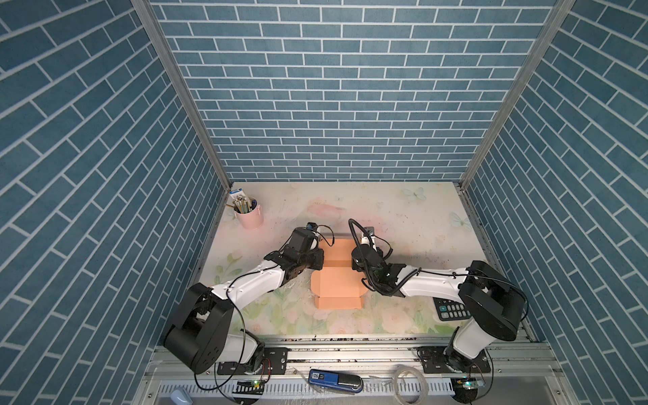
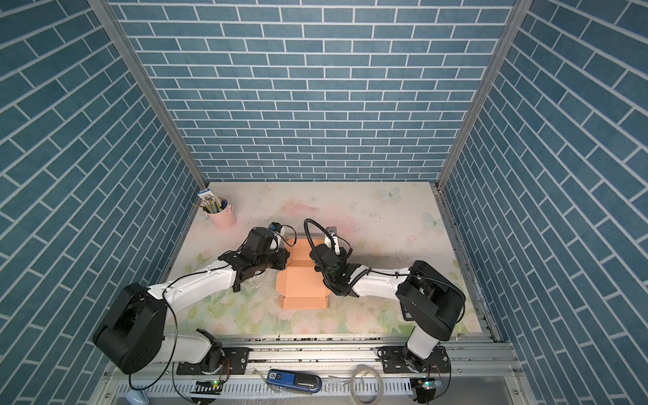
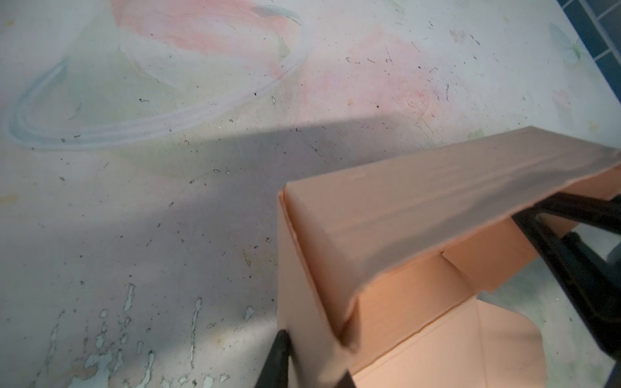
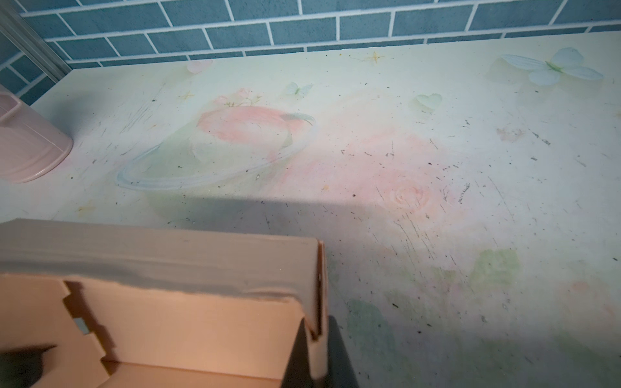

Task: Assemble paper box
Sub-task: Rotate the paper box at the center of the table.

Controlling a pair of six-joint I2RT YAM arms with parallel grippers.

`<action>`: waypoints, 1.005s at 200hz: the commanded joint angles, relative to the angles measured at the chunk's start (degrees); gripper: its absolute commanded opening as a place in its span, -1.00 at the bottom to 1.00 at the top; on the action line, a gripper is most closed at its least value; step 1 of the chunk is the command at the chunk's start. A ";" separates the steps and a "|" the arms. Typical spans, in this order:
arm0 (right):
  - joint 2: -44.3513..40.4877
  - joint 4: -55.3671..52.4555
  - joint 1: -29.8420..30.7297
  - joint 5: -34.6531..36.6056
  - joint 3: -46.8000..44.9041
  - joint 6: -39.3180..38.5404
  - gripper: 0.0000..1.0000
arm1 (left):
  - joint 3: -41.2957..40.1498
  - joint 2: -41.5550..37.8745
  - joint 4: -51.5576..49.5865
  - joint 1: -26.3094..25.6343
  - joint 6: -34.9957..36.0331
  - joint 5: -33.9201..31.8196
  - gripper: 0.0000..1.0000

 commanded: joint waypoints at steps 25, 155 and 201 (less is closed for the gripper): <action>-5.37 -12.51 -0.07 -2.56 5.05 4.55 -1.00 | 6.85 1.61 -10.22 -4.94 -0.69 -6.56 -0.72; -4.82 -34.83 -3.96 -21.43 11.78 15.28 -1.00 | 28.15 15.65 -41.06 -11.78 -5.23 -11.62 -0.82; -3.17 -31.91 -7.20 -26.84 9.98 18.58 -1.00 | 30.34 19.84 -42.54 -12.72 -5.23 -11.46 -0.81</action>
